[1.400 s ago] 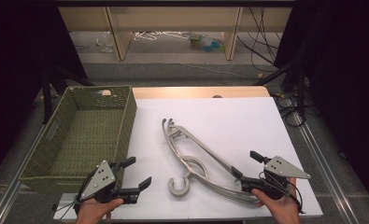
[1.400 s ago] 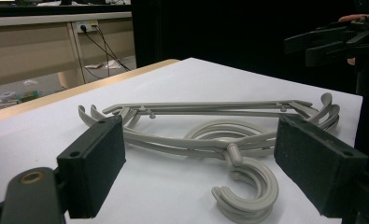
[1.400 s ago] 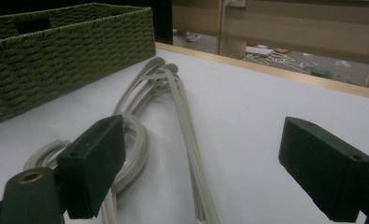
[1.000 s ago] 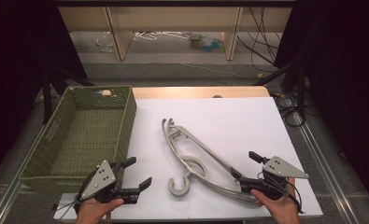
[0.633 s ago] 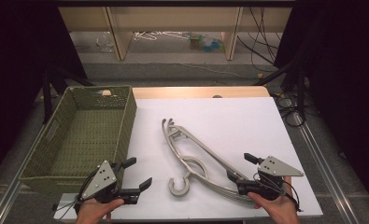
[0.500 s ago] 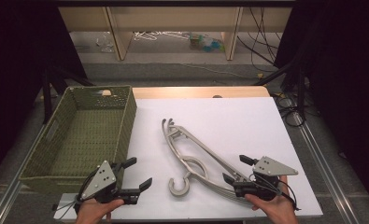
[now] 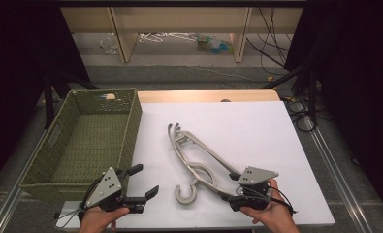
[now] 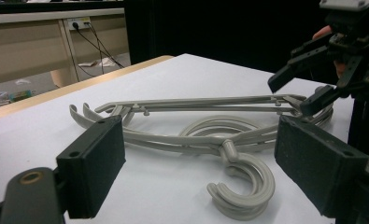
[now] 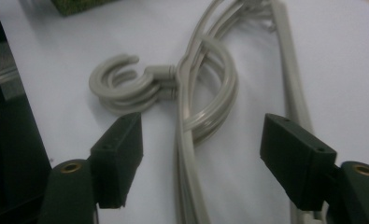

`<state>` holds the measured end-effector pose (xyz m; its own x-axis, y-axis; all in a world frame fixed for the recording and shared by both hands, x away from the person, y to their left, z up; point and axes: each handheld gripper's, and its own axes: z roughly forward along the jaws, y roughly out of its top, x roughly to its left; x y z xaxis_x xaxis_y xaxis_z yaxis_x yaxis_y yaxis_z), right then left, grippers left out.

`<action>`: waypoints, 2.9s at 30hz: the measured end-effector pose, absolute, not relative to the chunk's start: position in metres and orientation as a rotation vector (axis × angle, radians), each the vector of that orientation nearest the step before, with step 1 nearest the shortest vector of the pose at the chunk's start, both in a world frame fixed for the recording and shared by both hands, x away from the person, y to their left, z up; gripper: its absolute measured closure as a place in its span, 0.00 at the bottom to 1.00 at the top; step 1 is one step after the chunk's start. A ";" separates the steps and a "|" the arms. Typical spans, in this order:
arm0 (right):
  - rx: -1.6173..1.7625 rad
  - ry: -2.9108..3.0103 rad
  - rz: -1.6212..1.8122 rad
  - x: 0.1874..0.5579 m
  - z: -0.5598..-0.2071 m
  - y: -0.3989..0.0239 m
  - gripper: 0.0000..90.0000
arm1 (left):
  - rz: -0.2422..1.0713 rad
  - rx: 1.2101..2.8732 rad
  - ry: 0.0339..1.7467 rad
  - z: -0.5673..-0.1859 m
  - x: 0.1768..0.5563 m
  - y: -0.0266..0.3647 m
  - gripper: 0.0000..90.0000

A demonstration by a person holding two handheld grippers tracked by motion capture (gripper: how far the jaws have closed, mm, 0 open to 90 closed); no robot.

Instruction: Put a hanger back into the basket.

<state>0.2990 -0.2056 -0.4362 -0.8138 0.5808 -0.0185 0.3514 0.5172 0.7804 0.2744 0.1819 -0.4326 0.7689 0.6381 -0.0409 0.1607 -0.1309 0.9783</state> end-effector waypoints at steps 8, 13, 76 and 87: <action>0.777 2.648 1.027 0.310 -0.451 -0.189 0.55 | 0.468 1.696 0.630 -0.433 0.274 0.181 0.18; 0.753 2.676 1.002 0.317 -0.457 -0.185 0.63 | 0.463 1.705 0.640 -0.434 0.274 0.180 0.18; 0.146 2.744 1.070 0.292 -0.402 -0.178 0.91 | 0.771 2.131 0.209 -0.437 0.279 0.132 0.44; 0.060 2.783 1.101 0.289 -0.403 -0.174 0.91 | 0.747 2.241 -0.049 -0.435 0.279 0.118 0.72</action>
